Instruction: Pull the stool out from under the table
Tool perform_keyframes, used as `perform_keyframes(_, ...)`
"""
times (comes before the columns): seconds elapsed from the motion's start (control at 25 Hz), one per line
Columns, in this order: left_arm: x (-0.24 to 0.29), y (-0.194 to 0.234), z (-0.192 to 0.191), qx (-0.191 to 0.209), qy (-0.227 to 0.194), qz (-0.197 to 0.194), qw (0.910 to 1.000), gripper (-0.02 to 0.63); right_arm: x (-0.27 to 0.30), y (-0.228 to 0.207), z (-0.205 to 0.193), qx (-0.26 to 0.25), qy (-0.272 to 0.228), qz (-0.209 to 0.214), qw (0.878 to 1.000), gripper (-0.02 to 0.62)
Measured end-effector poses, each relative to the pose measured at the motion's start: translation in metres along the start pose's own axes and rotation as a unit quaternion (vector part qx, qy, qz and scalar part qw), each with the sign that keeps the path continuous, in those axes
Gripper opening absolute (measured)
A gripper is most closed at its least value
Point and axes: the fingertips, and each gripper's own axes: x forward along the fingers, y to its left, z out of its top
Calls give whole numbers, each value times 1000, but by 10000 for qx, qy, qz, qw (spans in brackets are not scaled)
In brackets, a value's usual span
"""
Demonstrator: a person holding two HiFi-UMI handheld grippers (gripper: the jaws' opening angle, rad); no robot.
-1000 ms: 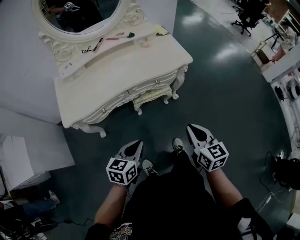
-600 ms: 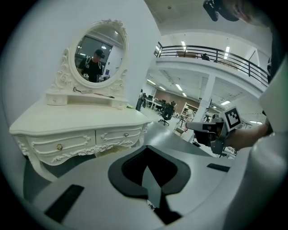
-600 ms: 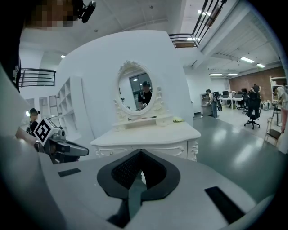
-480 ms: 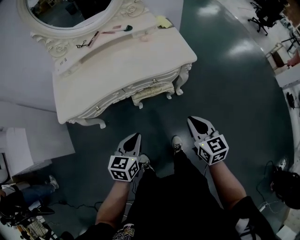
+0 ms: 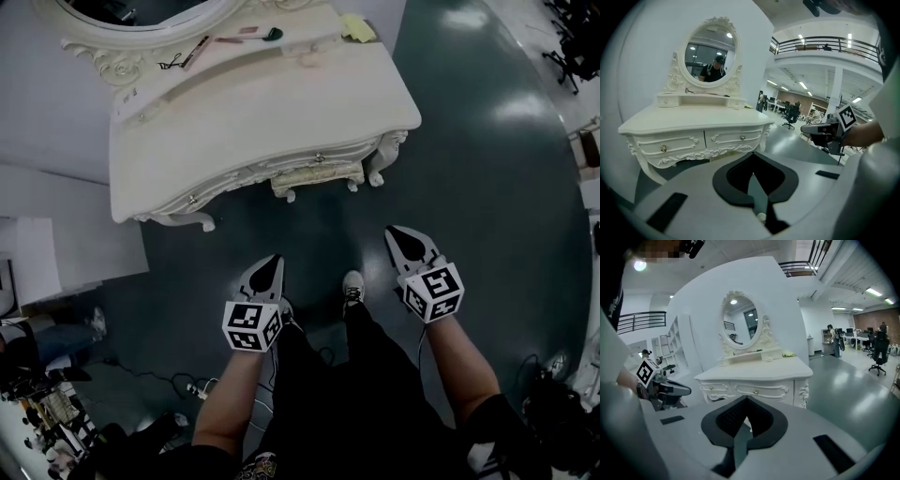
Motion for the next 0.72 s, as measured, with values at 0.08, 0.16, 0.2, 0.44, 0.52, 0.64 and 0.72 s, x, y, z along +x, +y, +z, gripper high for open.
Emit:
perform_keyframes(0.08,7,4,-7,1,35,101,9999,8,10,-7,-5,-63,86,82,9999,28)
perform_keyframes(0.16,15,9,-16,7,102,151,9998,8,19,-13,-13,-118,156,125,9997,28)
perform_keyframes(0.2,19,12,-22,11,147,156,9998,8,25,-16,-17,-135,180,131,9997,28)
perform_keyframes(0.44,49,44,-57,-43,337,75,9994,8,66,-19,-50,-174,251,55,9995,28)
perform_keyframes(0.52,59,58,-71,-55,380,75,9992,8,81,-17,-61,-193,249,49,9995,28)
perform_keyframes(0.64,78,80,-92,-47,428,99,9990,8,102,-19,-79,-192,239,-6,9995,28)
perform_keyframes(0.72,94,94,-106,-40,458,120,9989,8,117,-24,-92,-189,237,-42,9995,28)
